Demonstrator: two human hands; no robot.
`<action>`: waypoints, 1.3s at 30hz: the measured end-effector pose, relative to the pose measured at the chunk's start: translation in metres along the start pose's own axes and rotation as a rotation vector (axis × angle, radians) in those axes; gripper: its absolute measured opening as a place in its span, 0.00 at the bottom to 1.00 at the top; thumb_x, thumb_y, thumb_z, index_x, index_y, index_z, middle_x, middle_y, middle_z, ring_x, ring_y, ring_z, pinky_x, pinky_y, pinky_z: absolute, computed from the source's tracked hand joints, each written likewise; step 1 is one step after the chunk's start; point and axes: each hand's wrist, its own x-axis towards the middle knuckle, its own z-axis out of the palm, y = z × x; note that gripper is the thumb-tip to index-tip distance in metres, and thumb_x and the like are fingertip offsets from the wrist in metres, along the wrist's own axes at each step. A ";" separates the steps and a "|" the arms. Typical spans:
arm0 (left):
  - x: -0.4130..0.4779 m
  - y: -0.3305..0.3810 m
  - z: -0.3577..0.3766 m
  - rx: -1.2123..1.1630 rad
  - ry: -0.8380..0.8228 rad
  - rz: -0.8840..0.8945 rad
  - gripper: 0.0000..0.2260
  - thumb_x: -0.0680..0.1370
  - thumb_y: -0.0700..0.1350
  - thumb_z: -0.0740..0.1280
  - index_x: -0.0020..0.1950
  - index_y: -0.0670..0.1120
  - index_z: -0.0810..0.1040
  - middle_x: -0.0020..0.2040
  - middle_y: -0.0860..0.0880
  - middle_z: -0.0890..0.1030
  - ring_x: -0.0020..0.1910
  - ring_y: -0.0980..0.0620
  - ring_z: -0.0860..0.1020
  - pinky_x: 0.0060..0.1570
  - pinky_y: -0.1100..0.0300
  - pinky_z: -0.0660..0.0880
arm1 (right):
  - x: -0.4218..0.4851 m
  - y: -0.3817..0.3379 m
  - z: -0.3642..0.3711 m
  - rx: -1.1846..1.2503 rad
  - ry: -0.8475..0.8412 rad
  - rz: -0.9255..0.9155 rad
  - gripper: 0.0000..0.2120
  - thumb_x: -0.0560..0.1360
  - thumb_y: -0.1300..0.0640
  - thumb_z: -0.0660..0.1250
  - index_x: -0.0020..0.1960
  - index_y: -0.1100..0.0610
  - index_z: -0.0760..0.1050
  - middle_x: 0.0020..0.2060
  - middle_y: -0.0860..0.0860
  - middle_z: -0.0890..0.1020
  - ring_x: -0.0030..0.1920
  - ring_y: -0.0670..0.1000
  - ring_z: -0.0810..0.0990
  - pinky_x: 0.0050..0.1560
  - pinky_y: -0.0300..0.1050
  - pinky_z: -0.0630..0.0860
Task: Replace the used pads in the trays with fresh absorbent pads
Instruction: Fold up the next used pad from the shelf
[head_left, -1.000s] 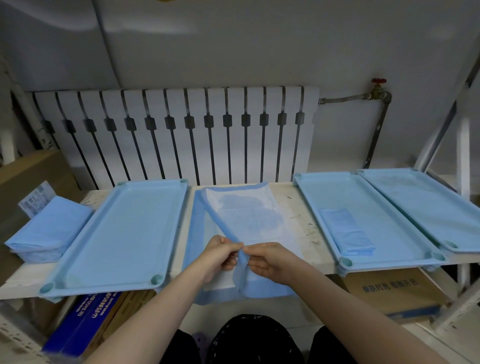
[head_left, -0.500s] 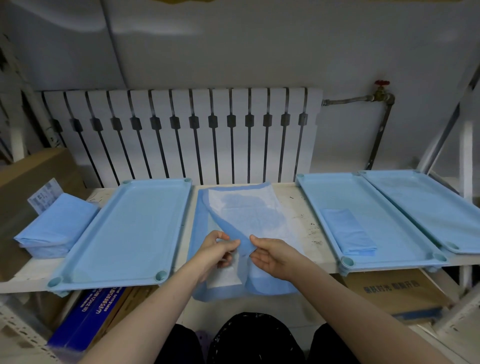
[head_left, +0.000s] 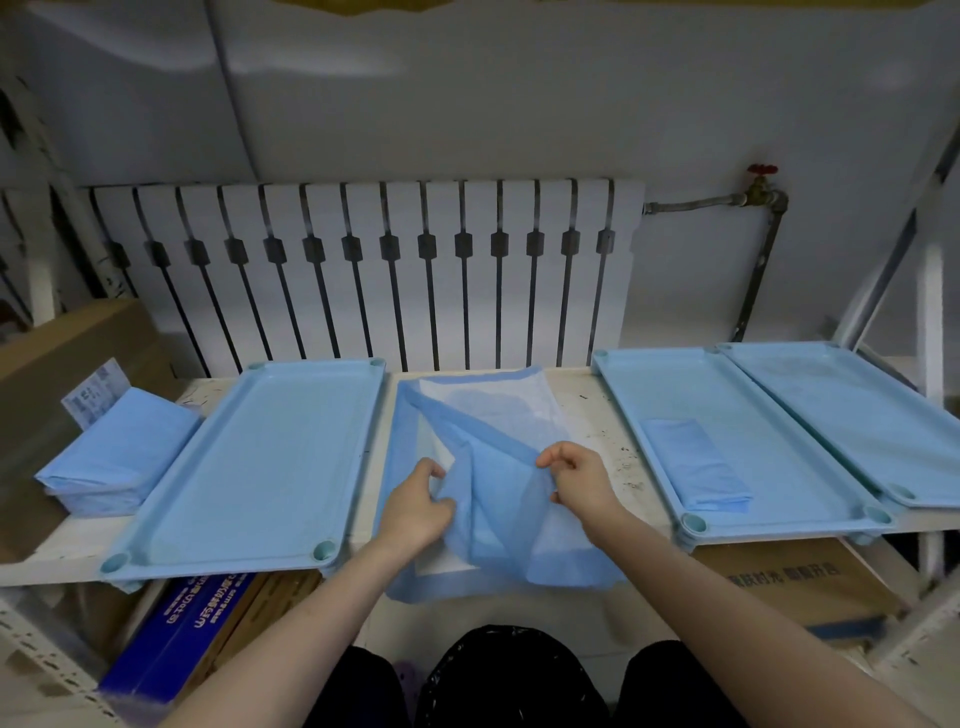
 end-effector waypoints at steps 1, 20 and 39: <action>-0.001 -0.003 -0.003 0.127 -0.021 0.099 0.17 0.74 0.38 0.61 0.60 0.51 0.74 0.41 0.50 0.81 0.40 0.48 0.77 0.41 0.58 0.70 | 0.002 0.002 -0.009 -0.141 0.004 -0.068 0.19 0.75 0.71 0.51 0.41 0.56 0.78 0.34 0.49 0.74 0.32 0.47 0.71 0.33 0.37 0.70; -0.005 0.014 -0.003 1.048 -0.165 -0.067 0.15 0.76 0.42 0.58 0.60 0.46 0.74 0.60 0.48 0.75 0.61 0.48 0.74 0.51 0.59 0.70 | 0.004 0.011 -0.066 -1.573 -0.027 -0.078 0.17 0.78 0.58 0.57 0.66 0.54 0.72 0.65 0.53 0.70 0.66 0.53 0.69 0.60 0.45 0.70; 0.032 -0.008 0.011 0.662 -0.362 0.221 0.13 0.74 0.41 0.62 0.56 0.47 0.78 0.56 0.47 0.79 0.57 0.47 0.76 0.54 0.59 0.72 | 0.038 0.037 0.009 -0.879 -0.049 -0.141 0.05 0.76 0.60 0.58 0.48 0.59 0.72 0.53 0.61 0.76 0.55 0.60 0.76 0.50 0.48 0.71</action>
